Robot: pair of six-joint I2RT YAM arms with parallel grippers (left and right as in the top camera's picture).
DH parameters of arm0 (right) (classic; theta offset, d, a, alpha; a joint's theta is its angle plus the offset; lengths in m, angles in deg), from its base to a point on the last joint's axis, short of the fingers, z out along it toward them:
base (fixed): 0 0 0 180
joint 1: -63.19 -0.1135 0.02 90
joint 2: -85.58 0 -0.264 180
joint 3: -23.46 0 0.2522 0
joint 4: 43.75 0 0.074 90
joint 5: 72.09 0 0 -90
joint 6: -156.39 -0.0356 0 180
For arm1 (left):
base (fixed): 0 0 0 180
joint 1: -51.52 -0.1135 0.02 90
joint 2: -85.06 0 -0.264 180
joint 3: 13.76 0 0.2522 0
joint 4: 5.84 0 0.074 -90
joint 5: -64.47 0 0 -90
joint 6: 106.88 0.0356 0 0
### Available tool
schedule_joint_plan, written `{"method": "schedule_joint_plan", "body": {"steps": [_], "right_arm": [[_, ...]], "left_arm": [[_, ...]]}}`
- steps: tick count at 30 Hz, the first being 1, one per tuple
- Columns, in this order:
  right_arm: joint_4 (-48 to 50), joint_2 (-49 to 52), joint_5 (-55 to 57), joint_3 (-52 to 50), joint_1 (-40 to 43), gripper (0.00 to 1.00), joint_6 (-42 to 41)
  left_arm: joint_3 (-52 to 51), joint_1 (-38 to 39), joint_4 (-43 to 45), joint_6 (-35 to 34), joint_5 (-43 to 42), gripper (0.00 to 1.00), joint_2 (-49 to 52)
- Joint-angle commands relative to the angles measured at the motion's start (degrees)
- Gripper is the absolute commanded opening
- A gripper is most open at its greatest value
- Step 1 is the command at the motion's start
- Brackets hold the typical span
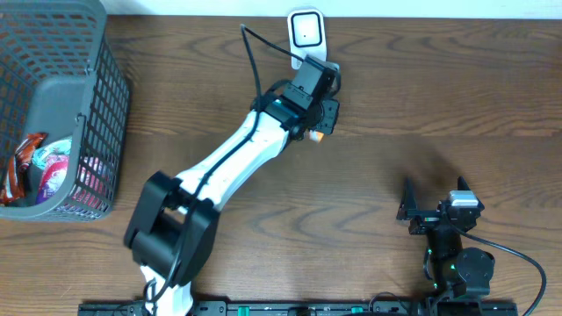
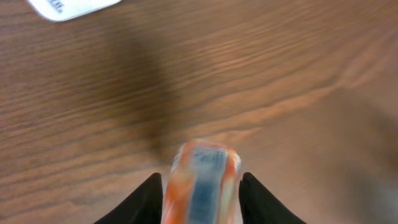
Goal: Scan the item barcode
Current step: 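Carry the orange packet under the scanner and release it on the table, then reach the left gripper into the basket and grasp the pink-purple bag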
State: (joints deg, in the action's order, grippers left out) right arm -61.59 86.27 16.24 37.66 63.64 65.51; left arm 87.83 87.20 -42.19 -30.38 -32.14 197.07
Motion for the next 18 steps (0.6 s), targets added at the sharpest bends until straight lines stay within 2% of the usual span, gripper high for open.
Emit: {"method": "schedule_joint_plan", "body": {"steps": [1,3,8,11,18], "right_arm": [[-0.2,-0.3,0.2,-0.1,-0.2,0.99,-0.8],[-0.2,-0.3,0.2,-0.1,-0.2,0.99,-0.8],[-0.2,-0.3,0.2,-0.1,-0.2,0.99,-0.8],[-0.2,-0.3,0.2,-0.1,-0.2,0.99,-0.8],[-0.2,-0.3,0.2,-0.1,-0.2,0.99,-0.8]], "left_arm": [[0.3,-0.2,1.8,-1.6,3.4,0.57,0.5],[0.3,-0.2,3.3,-1.6,1.7,0.71,-0.1],[0.3,-0.7,7.5,-1.5,0.9,0.73,-6.5],[0.3,-2.4,10.0,-0.7,3.7,0.73,-12.6],[0.3,-11.9,9.3,12.5,14.6,0.73,-28.3]]}}
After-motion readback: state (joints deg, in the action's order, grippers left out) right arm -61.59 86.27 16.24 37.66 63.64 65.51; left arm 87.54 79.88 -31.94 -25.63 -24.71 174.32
